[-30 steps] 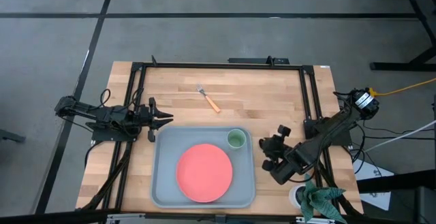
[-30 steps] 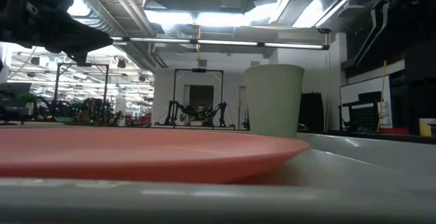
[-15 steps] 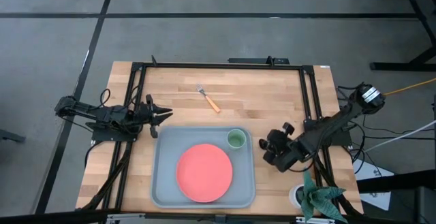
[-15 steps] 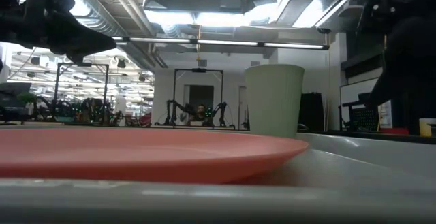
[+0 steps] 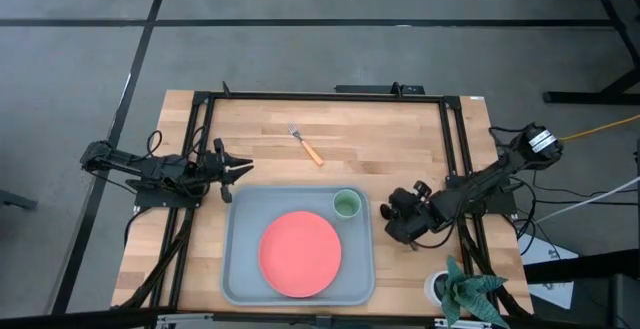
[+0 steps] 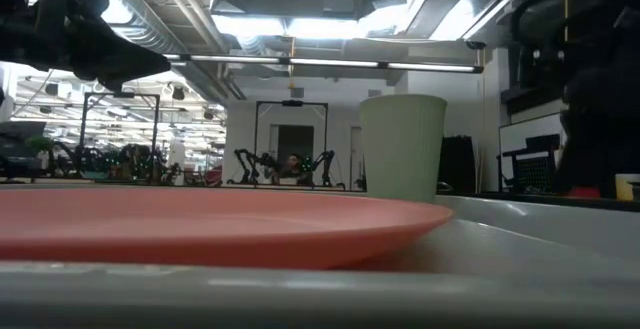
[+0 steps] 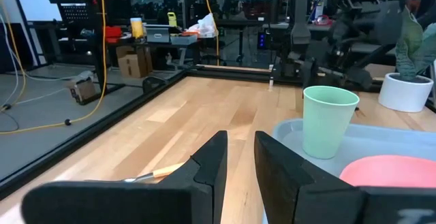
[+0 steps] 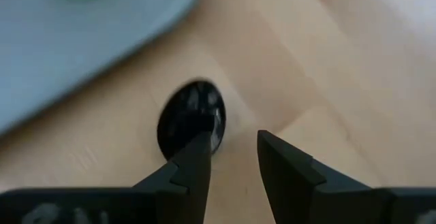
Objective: Pick and place plate/cup/fork/spoon on tray
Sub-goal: Put the black spoon on the gray serving tray to the right of the pink plate
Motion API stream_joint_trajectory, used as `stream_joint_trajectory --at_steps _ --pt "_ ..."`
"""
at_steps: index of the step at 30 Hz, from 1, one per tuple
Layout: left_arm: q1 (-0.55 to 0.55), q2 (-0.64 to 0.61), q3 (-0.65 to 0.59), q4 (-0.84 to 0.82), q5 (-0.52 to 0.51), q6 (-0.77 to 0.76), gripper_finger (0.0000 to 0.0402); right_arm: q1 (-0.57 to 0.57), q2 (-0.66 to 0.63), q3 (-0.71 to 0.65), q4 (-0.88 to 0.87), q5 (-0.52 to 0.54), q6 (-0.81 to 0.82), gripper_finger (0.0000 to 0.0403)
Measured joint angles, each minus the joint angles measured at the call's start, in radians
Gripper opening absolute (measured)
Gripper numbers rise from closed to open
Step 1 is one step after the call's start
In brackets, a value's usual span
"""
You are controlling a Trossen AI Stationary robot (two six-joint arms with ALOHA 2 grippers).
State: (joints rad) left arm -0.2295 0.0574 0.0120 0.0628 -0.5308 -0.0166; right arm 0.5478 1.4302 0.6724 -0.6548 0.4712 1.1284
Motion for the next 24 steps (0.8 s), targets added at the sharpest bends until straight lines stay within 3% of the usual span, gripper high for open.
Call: stream_joint_trajectory --at_steps 11,24 --pt "0.0 0.0 0.0 -0.001 0.0 0.0 0.0069 -0.008 0.014 0.04 0.019 -0.262 0.078 0.0124" --pt "0.0 0.0 0.0 -0.001 0.0 0.0 0.0069 0.007 0.054 0.04 0.01 -0.293 0.153 0.0124"
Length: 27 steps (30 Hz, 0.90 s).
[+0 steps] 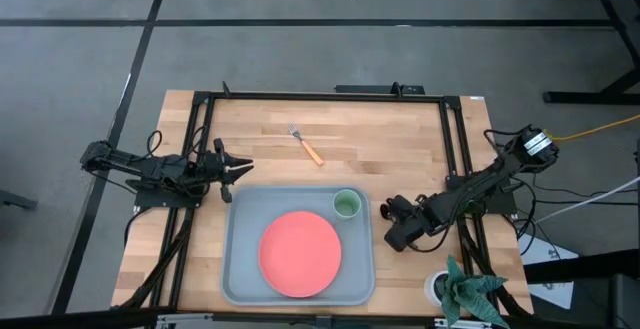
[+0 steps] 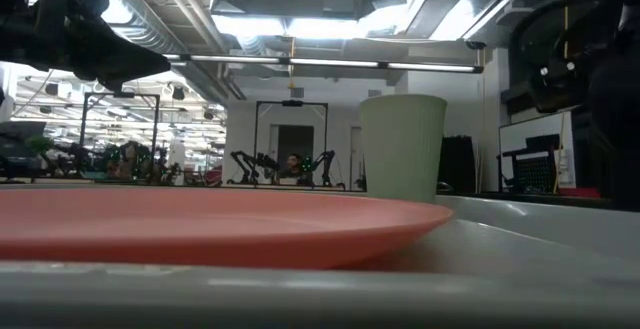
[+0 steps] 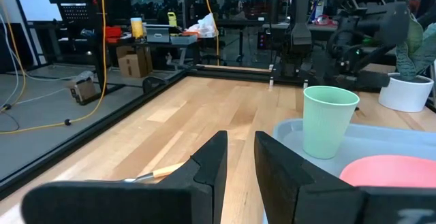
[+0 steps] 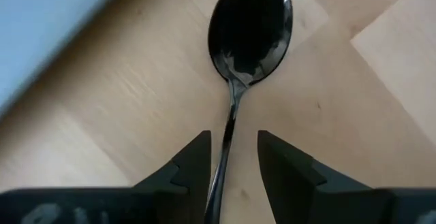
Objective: Pick and place plate/cup/fork/spoon on tray
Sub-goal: Put the black spoon on the gray serving tray to the right of the pink plate
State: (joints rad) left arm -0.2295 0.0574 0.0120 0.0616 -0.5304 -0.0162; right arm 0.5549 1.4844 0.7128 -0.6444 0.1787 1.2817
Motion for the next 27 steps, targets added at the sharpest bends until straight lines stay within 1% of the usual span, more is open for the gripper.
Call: stream_joint_trajectory --at_steps 3,7,18,21,27 --pt "0.0 0.0 0.0 0.0 0.0 0.0 0.0069 0.0 0.039 0.0 -0.002 -0.028 -0.003 0.0124" --pt "0.0 0.0 0.0 0.0 0.0 0.0 0.0069 0.0 0.065 0.005 -0.003 -0.026 -0.002 0.0124" --pt "0.0 0.0 0.0 0.0 0.0 0.0 0.0069 0.0 0.075 0.003 -0.005 -0.011 0.022 0.0123" --pt "0.0 0.0 0.0 0.0 0.0 -0.006 0.0069 -0.001 0.075 0.002 -0.007 -0.009 0.022 0.0112" --pt "0.0 0.0 0.0 0.0 0.0 -0.007 0.0069 -0.001 0.076 0.002 -0.017 -0.003 0.022 0.007"
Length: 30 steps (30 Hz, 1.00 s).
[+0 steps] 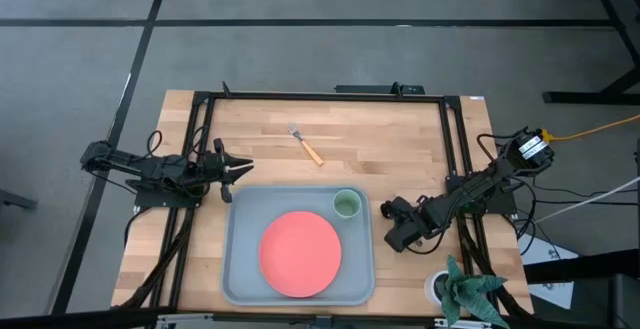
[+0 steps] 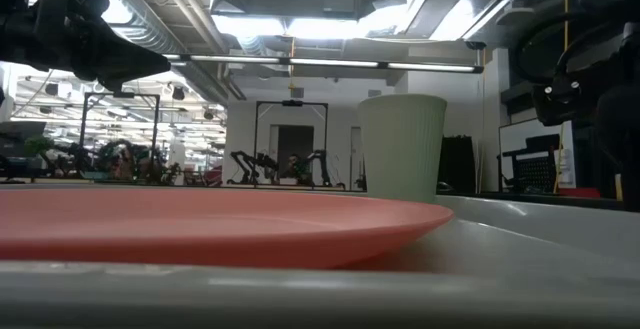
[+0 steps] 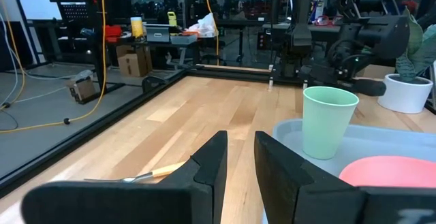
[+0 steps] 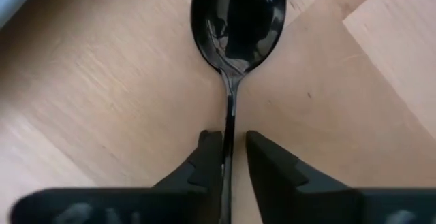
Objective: Pick and place plate/cup/fork/spoon on tray
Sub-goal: Put the black spoon on the gray serving tray to the right of the pink plate
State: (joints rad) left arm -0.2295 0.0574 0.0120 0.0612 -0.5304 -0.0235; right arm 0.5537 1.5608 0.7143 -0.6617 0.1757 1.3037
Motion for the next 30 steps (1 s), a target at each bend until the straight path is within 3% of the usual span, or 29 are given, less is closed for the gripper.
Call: stream_joint_trajectory --at_steps 6,15,23,30 --pt "0.0 0.0 0.0 0.0 0.0 0.0 0.0069 0.0 0.0 -0.001 -0.01 0.014 0.083 0.0013" --pt "0.0 0.0 0.0 0.0 0.0 0.0 0.0069 0.0 0.002 0.018 -0.033 0.014 0.285 0.0006" --pt "0.0 0.0 0.0 0.0 0.0 0.0 0.0069 -0.002 0.006 0.288 -0.333 0.127 0.349 0.0003" --pt "0.0 0.0 0.0 0.0 0.0 0.0 0.0069 0.022 0.032 0.425 -0.262 0.131 0.474 0.0004"
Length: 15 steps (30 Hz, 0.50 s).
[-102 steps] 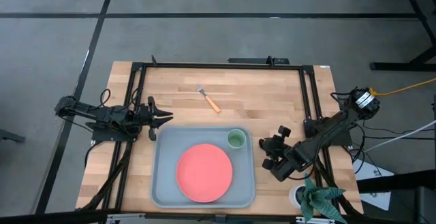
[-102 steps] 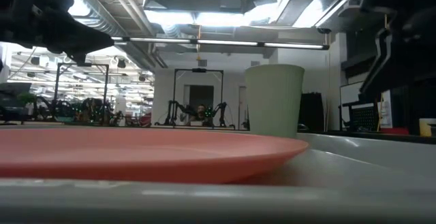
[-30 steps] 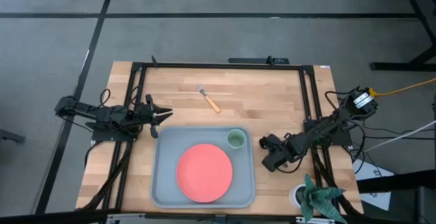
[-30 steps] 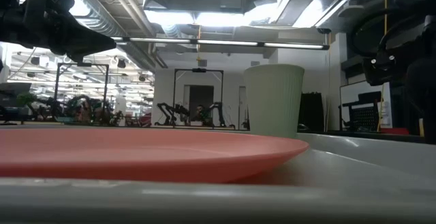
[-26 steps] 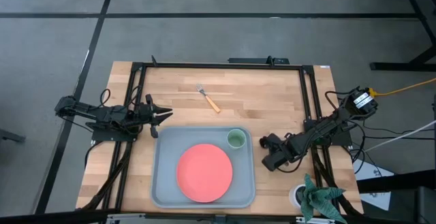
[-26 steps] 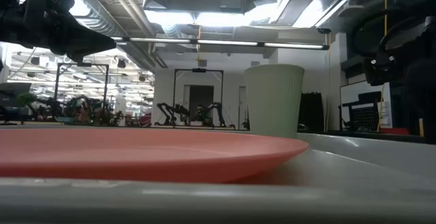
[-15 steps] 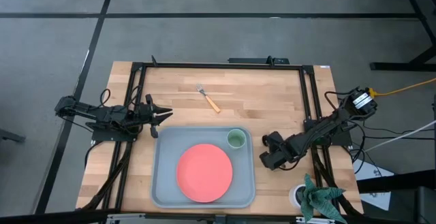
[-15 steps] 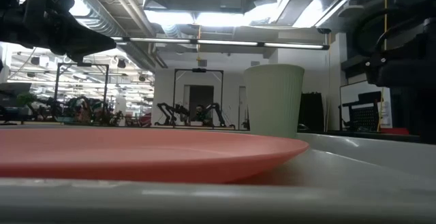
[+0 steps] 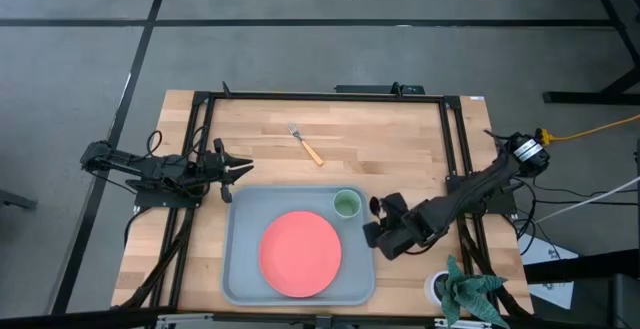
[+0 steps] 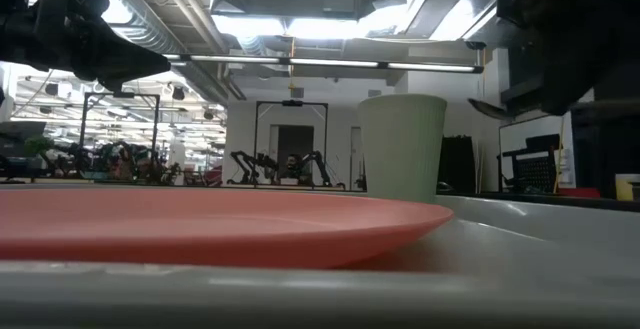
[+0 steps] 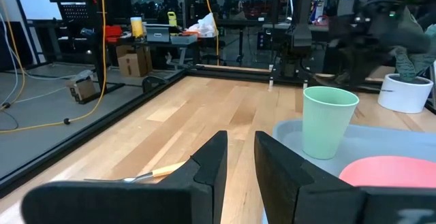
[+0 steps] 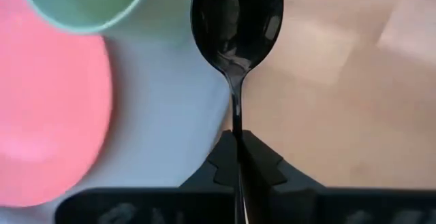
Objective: Pick and place plate/cup/fork/spoon on tray
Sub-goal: Put the black spoon on the gray serving tray to the right of the pink plate
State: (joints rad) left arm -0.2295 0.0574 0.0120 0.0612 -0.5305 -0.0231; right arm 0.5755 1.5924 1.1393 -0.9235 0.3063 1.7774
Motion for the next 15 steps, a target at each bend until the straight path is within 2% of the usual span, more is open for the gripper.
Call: stream_joint_trajectory --at_steps 3,6,11,15 --pt "0.0 0.0 0.0 0.0 0.0 0.0 0.0069 0.014 0.037 0.022 -0.002 -0.067 0.099 0.0004" --pt "0.0 0.0 0.0 0.0 0.0 0.0 0.0069 0.034 0.088 0.022 0.071 -0.122 0.18 0.0004" --pt "0.0 0.0 0.0 0.0 0.0 0.0 0.0069 0.052 0.159 0.023 0.277 -0.09 0.214 0.0004" --pt "0.0 0.0 0.0 0.0 0.0 -0.001 0.0069 0.045 0.221 0.024 0.339 -0.072 0.255 0.0004"
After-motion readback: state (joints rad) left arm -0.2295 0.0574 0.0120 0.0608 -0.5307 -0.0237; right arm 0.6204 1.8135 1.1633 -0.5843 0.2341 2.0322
